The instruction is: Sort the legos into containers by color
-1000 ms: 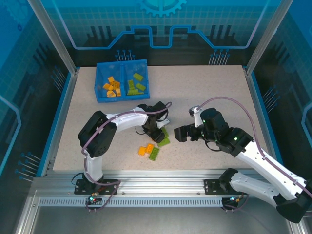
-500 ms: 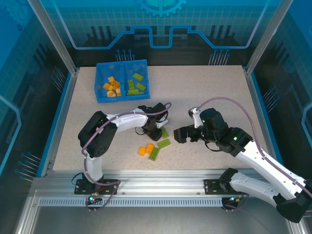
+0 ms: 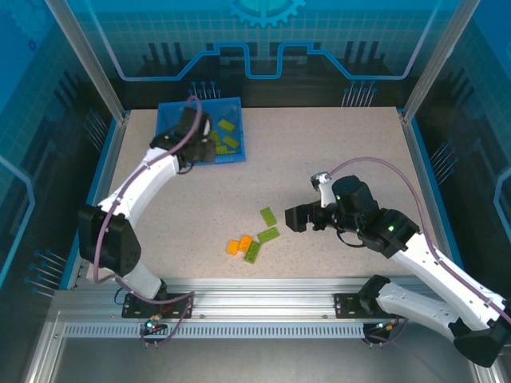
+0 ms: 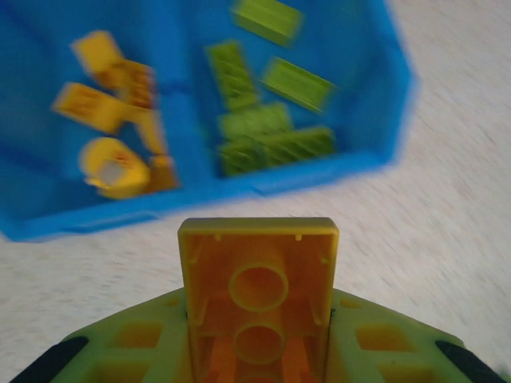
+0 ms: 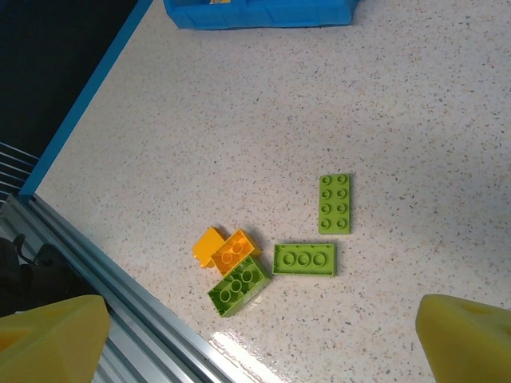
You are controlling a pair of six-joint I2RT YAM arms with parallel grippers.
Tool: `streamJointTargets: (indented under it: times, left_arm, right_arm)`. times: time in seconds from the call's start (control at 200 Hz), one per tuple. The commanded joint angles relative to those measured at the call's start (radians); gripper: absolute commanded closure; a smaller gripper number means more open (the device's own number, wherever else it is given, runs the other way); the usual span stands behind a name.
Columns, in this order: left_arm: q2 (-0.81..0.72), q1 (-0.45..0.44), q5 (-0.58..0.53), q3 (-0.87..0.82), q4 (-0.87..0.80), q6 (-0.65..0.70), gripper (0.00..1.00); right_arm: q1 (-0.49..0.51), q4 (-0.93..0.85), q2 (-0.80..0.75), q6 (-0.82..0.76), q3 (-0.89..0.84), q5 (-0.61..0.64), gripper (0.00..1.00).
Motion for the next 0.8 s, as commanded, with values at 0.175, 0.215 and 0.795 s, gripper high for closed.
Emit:
streamJointTargets:
  times: [0.175,0.215,0.795]
  left_arm:
    - [0.362,0.207,-0.003,0.373,-0.090,-0.172,0.75]
    - [0.426,0.226,0.014,0.443,-0.107,-0.189,0.76]
    - [0.758,0.301,0.277,0.903,-0.031,-0.243,0.43]
  right_arm:
    - [-0.015,-0.022,-0.047,0.045,0.022,0.027,0.00]
    - [-0.014,-0.029,-0.056,0.050,0.022,0.029,0.00]
    - [-0.014,-0.032,-0.165,0.128,0.008,0.046,0.00]
